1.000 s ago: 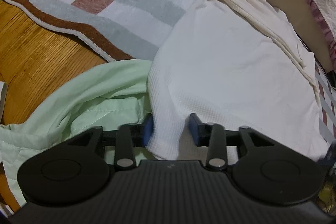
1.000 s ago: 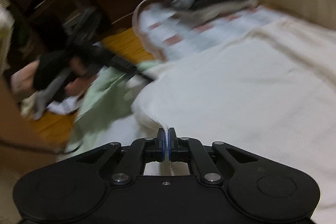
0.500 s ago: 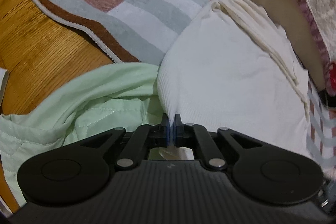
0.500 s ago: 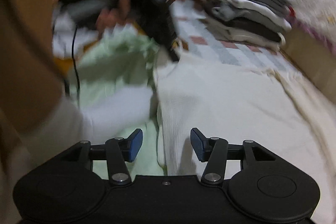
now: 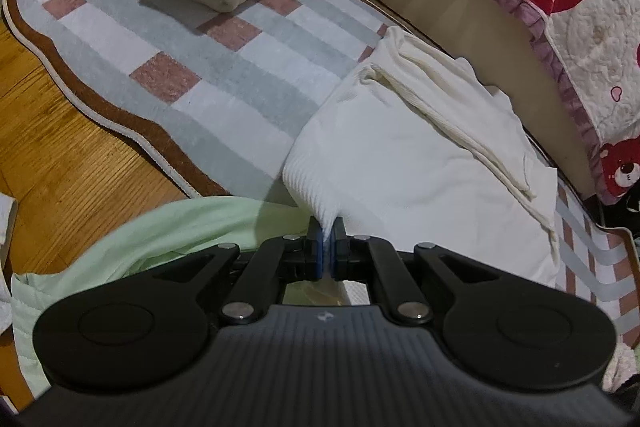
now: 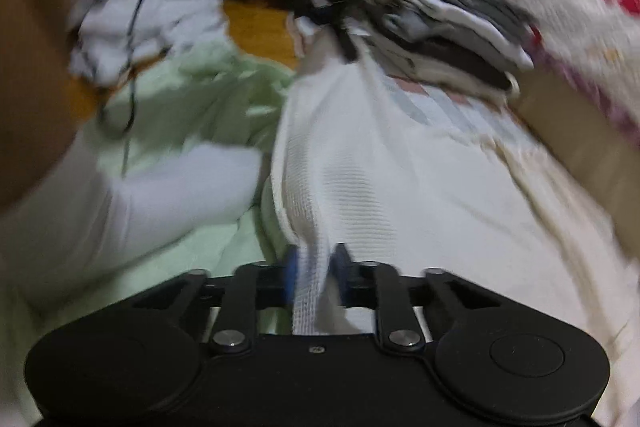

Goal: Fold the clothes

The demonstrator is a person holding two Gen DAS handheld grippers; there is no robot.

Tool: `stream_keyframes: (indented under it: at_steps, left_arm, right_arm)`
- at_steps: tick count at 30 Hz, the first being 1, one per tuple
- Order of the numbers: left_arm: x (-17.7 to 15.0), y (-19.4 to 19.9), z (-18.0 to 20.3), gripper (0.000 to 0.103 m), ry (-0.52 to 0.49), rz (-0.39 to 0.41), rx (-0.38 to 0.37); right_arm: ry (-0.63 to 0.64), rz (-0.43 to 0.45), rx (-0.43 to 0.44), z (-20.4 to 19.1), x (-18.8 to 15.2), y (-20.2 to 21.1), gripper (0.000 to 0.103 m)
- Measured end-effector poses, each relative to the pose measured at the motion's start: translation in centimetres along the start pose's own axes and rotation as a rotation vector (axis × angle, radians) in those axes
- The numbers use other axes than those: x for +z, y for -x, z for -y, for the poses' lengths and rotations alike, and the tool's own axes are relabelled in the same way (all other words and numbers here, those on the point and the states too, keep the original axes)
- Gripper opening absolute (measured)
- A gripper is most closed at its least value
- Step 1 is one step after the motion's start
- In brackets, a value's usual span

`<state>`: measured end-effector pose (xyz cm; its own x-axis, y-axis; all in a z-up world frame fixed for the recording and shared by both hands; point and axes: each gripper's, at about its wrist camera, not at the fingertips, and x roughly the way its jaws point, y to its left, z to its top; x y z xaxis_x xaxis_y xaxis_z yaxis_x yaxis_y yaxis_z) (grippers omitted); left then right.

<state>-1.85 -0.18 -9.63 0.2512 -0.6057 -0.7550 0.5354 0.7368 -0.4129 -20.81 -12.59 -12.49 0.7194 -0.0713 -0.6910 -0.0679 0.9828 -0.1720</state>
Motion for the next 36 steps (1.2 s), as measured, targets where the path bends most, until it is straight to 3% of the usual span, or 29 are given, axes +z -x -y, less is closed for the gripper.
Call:
stream_keyframes:
  at_steps: [2,8,11,15,19,23,25,26,27,30,36]
  left_arm:
    - [0.0,0.0,0.2,0.003,-0.018,0.004,0.017]
    - [0.2,-0.5,0.8,0.003,-0.042,0.002,0.03]
    - [0.4,-0.2,1.1,0.003,-0.04,0.013,0.036]
    - [0.6,0.0,1.5,0.003,-0.038,0.029,0.033]
    - [0.9,-0.3,1.9,0.003,-0.046,0.039,0.023]
    - [1.4,-1.1,2.1,0.003,-0.024,0.059,-0.017]
    - [1.7,-1.4,2.4,0.003,-0.013,0.066,-0.022]
    - [1.8,-1.5,2.6,0.003,-0.02,0.071,-0.018]
    - [1.8,-1.6,2.9,0.003,-0.028,0.075,-0.013]
    - [1.9,-1.6,3.2,0.003,-0.037,0.084,-0.012]
    - [2.4,-1.7,4.0,0.003,-0.065,0.111,0.0]
  right_arm:
    - [-0.114,0.017,0.03,1.4,0.2,0.3,0.003]
    - [-0.272,0.043,0.058,3.7,-0.1,0.4,0.003]
    - [-0.265,0.03,0.086,3.1,-0.5,0.1,0.015]
    - [-0.178,0.019,0.075,0.9,-0.5,-0.1,0.055]
    - [-0.013,-0.003,0.001,-2.0,-0.4,-1.3,0.059]
    - [-0.023,-0.03,-0.043,-2.0,0.1,-3.4,0.062]
    - [-0.027,-0.009,-0.055,-1.7,0.4,-3.4,0.059]
    - [-0.039,0.004,-0.06,-1.5,0.5,-3.1,0.052]
    - [-0.051,0.018,-0.066,-1.2,0.6,-2.8,0.036]
    - [-0.123,0.045,-0.06,0.0,0.2,-1.7,0.015]
    - [-0.351,0.092,0.036,4.0,0.1,-0.1,0.007]
